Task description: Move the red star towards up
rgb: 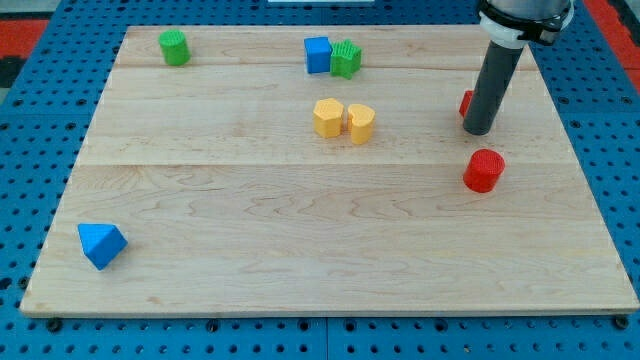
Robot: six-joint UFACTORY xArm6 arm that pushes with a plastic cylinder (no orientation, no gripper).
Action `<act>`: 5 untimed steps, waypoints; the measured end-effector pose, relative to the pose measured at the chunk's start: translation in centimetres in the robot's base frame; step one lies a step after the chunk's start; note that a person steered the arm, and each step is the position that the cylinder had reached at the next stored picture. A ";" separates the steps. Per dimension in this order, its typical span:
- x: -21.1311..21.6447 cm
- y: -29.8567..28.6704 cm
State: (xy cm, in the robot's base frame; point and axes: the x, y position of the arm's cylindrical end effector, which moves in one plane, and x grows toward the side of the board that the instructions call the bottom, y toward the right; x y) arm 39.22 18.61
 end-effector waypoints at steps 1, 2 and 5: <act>0.0 0.0; 0.0 0.7; -3.1 0.7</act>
State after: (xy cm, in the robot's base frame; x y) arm 36.09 19.35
